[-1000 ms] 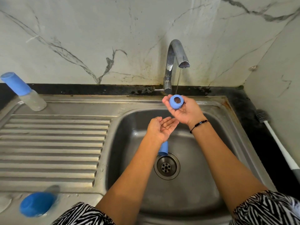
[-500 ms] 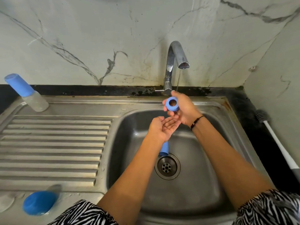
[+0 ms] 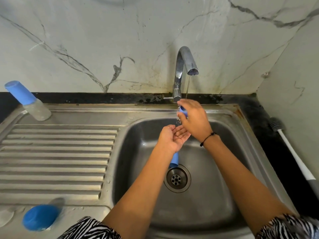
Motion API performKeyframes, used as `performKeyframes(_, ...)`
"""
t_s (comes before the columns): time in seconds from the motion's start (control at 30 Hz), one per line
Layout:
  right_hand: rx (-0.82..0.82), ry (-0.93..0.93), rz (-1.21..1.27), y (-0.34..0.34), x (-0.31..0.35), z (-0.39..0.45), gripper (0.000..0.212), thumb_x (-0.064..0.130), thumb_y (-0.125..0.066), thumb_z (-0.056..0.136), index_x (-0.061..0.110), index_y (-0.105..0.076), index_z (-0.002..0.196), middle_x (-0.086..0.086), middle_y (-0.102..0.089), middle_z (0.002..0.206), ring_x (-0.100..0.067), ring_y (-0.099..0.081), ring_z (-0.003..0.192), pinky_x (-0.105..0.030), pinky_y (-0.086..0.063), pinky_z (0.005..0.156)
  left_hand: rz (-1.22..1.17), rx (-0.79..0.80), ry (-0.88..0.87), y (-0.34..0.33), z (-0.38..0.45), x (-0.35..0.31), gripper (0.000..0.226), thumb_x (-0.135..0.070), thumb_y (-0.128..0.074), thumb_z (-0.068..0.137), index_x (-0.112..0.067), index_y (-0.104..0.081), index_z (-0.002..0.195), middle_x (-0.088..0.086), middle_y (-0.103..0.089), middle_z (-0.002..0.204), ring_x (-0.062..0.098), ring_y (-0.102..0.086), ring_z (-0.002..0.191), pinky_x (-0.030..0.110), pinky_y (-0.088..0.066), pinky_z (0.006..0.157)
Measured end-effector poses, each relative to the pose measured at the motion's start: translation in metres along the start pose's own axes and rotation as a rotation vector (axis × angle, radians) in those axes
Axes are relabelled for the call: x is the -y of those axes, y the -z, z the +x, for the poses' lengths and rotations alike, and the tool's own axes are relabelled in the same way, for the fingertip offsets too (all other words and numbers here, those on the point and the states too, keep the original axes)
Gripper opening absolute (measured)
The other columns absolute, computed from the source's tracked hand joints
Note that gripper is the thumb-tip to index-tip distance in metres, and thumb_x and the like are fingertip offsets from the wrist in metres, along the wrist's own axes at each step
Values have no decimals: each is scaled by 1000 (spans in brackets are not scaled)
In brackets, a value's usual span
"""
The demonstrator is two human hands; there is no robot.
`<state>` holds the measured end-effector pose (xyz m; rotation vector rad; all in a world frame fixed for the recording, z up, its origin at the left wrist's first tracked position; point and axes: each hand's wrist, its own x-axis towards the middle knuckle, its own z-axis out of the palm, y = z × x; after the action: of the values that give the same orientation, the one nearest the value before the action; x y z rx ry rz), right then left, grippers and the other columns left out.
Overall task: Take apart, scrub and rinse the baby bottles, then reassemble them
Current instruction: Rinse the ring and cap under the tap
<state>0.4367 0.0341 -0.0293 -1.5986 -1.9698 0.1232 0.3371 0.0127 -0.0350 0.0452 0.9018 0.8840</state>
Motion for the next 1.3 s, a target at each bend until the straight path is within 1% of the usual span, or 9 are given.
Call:
performKeyframes(0.23,-2,-93,219,4,9,-2,30,11,-57,91,6,-61,121,-11,-62,120,-23,-55,114,-20,-36,97,25,-1,-59,4,-1,-2,32,-10,-34,100,6,-56,83,21,-65,75,29,-60,82,42,-45,97)
performKeyframes(0.33,-45,-423,747,2,14,-7,21,17,-44,99,10,-64,104,-12,-64,104,-24,-65,93,-33,-55,83,111,27,-131,3,-5,-2,26,0,-36,96,3,-58,83,14,-66,59,23,-62,72,37,-52,86)
performKeyframes(0.47,-87,-880,1188,6,19,-17,30,28,-41,101,7,-55,86,-14,-62,83,-17,-65,59,-25,-56,50,290,17,-309,5,-13,-4,36,16,-29,83,-1,-60,86,12,-63,81,15,-61,66,28,-51,82)
performKeyframes(0.63,51,-1047,1655,13,26,-29,23,19,-48,98,-1,-51,109,-21,-56,110,-26,-62,86,-32,-59,58,484,-106,-424,11,-33,1,24,6,-40,93,-3,-58,107,13,-64,98,20,-61,88,25,-52,79)
performKeyframes(0.8,325,-758,1371,24,44,-40,22,-13,-48,88,2,-57,100,-15,-61,99,-22,-63,90,-26,-58,72,620,-87,-558,25,-64,-4,30,12,-42,88,-3,-65,98,6,-66,85,14,-63,79,20,-54,73)
performKeyframes(0.93,407,-528,1156,34,66,-48,21,16,-59,91,6,-60,110,-13,-67,96,-17,-66,76,-23,-56,66,634,-144,-673,40,-87,-7,29,6,-46,90,-12,-65,79,7,-69,84,18,-65,77,25,-56,70)
performKeyframes(1.03,441,-567,1245,30,78,-61,30,32,-59,87,6,-62,103,-11,-67,86,-15,-65,68,-24,-54,59,689,-219,-733,56,-104,-9,30,7,-42,89,-11,-66,85,3,-67,82,12,-61,73,19,-48,64)
performKeyframes(1.13,524,-553,659,7,83,-81,32,40,-66,84,10,-58,78,-10,-62,76,-19,-58,69,-25,-46,58,738,-297,-703,74,-121,-10,32,9,-38,89,0,-64,104,4,-60,81,8,-53,66,12,-41,56)
performKeyframes(1.3,439,-456,491,-13,112,-93,34,45,-60,86,14,-59,73,-13,-71,87,-23,-65,74,-31,-48,67,803,-351,-690,102,-141,-20,31,8,-40,82,-6,-67,87,0,-58,72,12,-52,66,19,-39,58)
